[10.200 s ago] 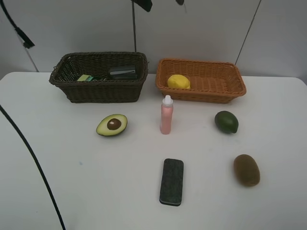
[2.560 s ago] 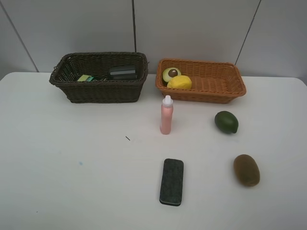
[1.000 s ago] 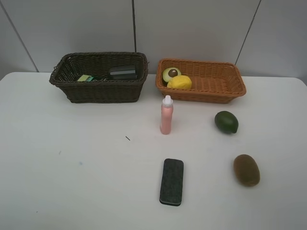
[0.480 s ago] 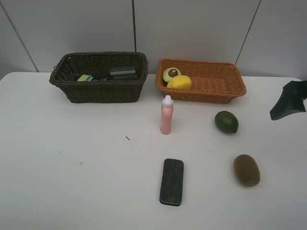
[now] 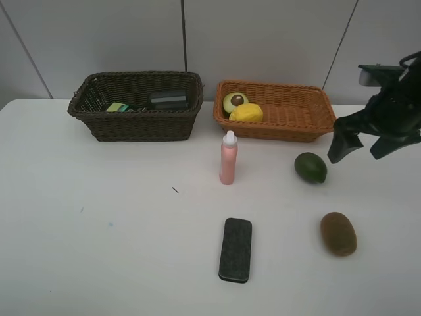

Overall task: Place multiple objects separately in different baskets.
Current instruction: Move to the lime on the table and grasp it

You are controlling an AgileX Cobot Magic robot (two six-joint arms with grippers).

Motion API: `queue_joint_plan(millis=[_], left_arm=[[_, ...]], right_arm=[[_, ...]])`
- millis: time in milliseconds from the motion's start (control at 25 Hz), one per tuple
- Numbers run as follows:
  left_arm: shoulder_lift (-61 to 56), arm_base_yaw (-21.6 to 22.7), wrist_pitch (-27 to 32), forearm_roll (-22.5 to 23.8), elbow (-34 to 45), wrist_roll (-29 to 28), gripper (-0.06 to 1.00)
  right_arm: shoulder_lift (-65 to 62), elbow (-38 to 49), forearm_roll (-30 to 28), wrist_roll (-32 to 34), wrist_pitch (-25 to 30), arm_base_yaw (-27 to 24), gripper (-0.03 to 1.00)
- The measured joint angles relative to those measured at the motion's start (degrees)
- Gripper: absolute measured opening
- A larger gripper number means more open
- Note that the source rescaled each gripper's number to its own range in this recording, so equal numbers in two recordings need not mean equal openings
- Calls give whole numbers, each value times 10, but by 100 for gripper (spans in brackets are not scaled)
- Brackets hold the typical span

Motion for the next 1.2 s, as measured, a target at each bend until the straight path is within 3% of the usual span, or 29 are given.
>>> queue_joint_plan(millis=[240, 480, 720, 1080, 1160, 1200], left_arm=[[0, 0, 0, 0, 0, 0, 99], [0, 0, 0, 0, 0, 0, 99], [0, 0, 0, 0, 0, 0, 99], [0, 0, 0, 0, 0, 0, 99], [0, 0, 0, 0, 0, 0, 99], [0, 0, 0, 0, 0, 0, 99]], right_arm=[[85, -36, -60, 14, -35, 35, 100], [152, -77, -54, 11, -41, 35, 100], [185, -82, -16, -17, -57, 35, 100], [230, -87, -12, -22, -97, 35, 100], [231, -87, -11, -22, -104, 35, 93], [231, -87, -10, -22, -106, 35, 85]])
